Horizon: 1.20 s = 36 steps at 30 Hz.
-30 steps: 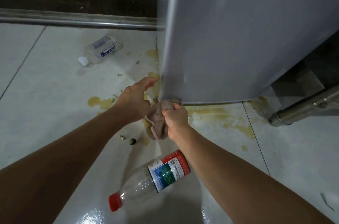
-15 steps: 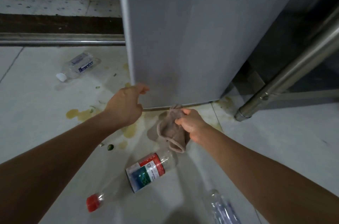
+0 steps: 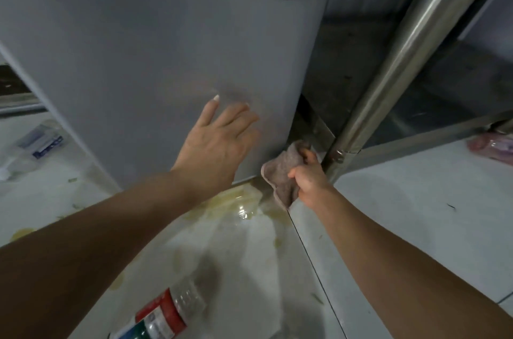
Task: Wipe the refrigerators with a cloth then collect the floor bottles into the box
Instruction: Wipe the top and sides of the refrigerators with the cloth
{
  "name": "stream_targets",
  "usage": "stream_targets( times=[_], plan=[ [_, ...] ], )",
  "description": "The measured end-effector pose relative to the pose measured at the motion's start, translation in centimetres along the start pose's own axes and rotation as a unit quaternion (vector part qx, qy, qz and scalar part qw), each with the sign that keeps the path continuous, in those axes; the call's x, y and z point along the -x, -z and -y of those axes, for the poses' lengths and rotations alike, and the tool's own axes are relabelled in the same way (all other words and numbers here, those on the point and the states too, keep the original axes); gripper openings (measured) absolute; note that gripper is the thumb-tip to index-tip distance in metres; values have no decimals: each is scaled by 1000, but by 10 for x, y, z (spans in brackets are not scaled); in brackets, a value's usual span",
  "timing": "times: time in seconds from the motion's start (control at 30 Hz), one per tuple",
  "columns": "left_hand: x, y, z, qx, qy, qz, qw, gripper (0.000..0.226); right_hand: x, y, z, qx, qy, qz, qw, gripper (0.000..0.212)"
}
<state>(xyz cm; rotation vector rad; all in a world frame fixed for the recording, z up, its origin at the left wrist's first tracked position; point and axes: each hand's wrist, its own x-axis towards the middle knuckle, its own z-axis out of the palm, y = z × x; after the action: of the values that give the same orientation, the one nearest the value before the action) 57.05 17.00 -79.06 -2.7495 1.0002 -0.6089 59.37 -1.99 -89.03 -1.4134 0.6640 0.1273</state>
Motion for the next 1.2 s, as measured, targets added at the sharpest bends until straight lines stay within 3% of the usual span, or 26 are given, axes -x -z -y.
stream_targets(
  times=[0.07,0.2,0.33,0.6,0.73,0.83,0.97,1.2],
  plan=[
    [-17,-4,-5,-57,-16,-15,998,42,-10,-6,2,-26,-14,28,999,56],
    [-34,-14,-6,-133,-15,-39,990,43,-33,-13,1,115,0,51,992,68],
    [-31,-22,6,-159,-43,-66,984,45,-47,-20,3,151,6,38,988,62],
    [-31,-5,1,-183,-50,3,982,45,-32,-28,24,28,86,18,996,54],
    [-40,15,1,-128,-38,46,990,55,-7,-31,52,-35,127,33,991,54],
    [-50,41,2,-102,-23,17,994,60,13,-30,81,-36,163,31,985,55],
    [-64,77,9,-111,6,-45,993,49,41,-30,121,-39,208,36,977,60],
    [-71,118,33,-134,40,-38,989,57,71,-27,178,-28,246,32,968,55]
  ],
)
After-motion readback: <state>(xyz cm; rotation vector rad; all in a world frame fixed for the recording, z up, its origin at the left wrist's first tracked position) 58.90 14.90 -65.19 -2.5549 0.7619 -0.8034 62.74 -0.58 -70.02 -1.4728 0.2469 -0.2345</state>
